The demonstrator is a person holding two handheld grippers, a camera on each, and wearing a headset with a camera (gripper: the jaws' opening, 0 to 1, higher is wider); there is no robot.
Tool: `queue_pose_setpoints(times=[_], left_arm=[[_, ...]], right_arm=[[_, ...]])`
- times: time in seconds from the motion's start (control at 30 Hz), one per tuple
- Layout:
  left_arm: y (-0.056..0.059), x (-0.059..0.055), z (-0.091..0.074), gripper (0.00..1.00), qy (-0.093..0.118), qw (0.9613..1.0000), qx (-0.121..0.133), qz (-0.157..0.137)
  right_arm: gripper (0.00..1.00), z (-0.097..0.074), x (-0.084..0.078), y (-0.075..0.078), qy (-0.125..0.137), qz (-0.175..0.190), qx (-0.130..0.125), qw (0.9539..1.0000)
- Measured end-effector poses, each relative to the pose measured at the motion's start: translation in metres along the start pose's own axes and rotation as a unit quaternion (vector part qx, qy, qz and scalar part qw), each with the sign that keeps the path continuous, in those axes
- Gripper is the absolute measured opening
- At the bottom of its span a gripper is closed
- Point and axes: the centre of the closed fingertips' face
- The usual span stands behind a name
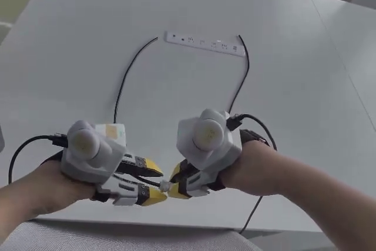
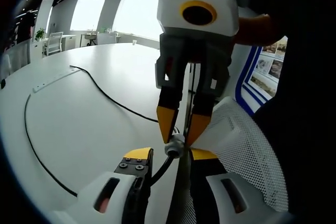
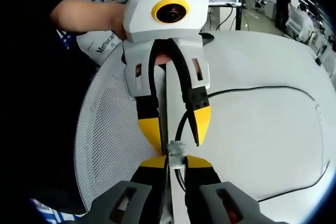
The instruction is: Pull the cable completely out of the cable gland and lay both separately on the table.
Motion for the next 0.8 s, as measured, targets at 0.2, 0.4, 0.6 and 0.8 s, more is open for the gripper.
queue_pose_setpoints(times=[0.2, 0.4, 0.6, 0.8], left_arm=[[0.0046, -0.0001, 0.0025, 0.21, -0.002, 0.9999, -0.01, -0.002], [0.007, 0.0008, 0.006, 0.16, -0.006, 0.9998, -0.019, 0.007], [0.0082, -0.0008, 0.0087, 0.16, -0.015, 0.9996, -0.021, 0.006], [0.0045, 0.0008, 0.0081, 0.15, -0.011, 0.9998, -0.013, 0.008]], right_arm=[[0.06, -0.0005, -0.0006, -0.0017, -0.002, -0.012, 0.004, 0.9999], [0.06, -0.0005, -0.0033, -0.001, -0.008, -0.025, 0.004, 0.9996], [0.06, -0.0009, -0.0064, -0.0014, -0.012, -0.033, 0.01, 0.9993], [0.07, -0.002, -0.0047, 0.0023, -0.004, -0.04, 0.013, 0.9991]])
Point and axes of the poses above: the centre of the closed fingertips' face, and the gripper's own axes: z roughly forward along the fingers, y roughly to its right, x roughly out of its top, and after that the axes turned 14 degrees about y, right-handed
